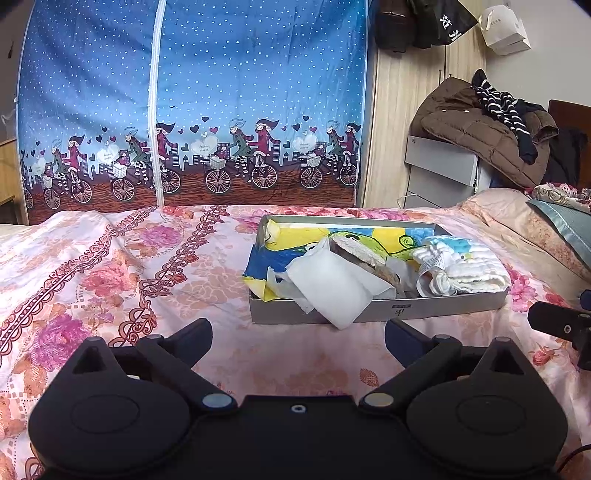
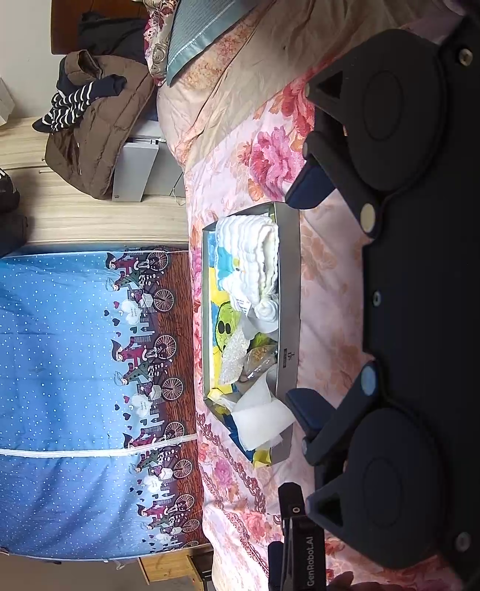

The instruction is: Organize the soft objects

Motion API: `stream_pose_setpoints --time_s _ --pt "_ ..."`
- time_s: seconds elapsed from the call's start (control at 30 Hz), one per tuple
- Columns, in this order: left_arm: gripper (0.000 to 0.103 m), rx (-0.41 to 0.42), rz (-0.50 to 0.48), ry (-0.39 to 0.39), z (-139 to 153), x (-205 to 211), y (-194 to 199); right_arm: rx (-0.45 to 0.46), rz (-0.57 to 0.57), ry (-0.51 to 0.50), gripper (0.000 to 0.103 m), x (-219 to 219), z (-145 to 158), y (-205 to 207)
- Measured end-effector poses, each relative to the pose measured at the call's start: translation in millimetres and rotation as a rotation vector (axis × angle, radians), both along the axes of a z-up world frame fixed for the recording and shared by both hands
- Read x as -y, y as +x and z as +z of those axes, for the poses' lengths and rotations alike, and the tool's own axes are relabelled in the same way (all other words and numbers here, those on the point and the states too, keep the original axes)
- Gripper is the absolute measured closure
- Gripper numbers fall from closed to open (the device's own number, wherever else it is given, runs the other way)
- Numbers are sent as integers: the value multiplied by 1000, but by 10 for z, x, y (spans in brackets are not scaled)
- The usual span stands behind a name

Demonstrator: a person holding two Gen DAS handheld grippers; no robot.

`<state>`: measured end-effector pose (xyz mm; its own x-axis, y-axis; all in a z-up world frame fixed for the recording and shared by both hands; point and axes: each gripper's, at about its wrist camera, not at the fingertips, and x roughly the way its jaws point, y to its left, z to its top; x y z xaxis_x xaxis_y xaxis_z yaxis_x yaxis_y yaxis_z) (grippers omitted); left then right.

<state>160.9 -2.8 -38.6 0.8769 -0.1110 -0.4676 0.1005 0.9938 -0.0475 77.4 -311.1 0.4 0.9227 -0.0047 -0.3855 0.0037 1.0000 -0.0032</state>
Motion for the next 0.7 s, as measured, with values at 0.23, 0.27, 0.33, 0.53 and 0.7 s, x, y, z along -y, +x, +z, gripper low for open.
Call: stream_pose_setpoints --time_s 0.23,0.27,0.33,0.53,0.7 --pt "2 4 1 2 -13 -2 -25 -2 -2 0 1 -29 -9 0" --pt "2 3 0 3 -15 -3 -25 -2 -2 1 1 -31 -9 0" --pt "2 3 2 2 -16 -3 -27 -2 -1 -1 1 -40 -11 -1" --pt "2 8 5 4 -29 -1 -43 -6 7 -5 1 -63 -25 3" --pt "2 9 5 3 -30 -4 -47 -4 4 -2 1 -59 -21 7"
